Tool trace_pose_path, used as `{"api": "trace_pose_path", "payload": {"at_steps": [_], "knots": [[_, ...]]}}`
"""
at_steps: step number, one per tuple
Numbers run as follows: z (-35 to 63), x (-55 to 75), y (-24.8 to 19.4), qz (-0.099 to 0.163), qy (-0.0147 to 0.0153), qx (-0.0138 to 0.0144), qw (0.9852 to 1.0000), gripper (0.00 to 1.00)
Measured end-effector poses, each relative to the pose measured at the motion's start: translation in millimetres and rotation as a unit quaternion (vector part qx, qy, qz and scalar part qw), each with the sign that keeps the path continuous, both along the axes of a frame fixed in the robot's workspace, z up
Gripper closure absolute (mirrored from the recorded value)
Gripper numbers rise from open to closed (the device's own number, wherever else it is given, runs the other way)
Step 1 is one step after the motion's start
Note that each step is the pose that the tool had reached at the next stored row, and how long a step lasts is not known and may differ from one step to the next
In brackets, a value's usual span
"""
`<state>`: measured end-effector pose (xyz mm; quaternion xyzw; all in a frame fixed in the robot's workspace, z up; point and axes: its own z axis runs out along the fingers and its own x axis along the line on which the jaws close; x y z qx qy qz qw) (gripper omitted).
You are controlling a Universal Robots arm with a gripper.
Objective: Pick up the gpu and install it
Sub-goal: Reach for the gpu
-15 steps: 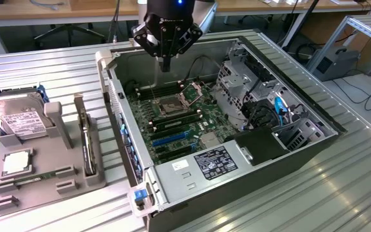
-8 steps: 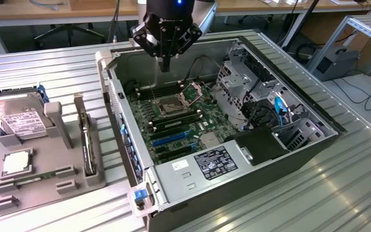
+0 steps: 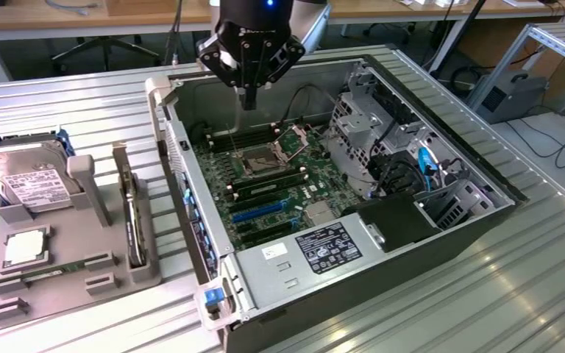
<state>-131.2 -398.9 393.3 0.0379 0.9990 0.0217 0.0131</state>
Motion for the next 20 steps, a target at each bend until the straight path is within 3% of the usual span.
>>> {"api": "trace_pose_path", "payload": {"at_steps": [20], "knots": [[0.0, -5.7, 0.0, 0.0, 0.0, 0.0, 1.0, 0.89]]}}
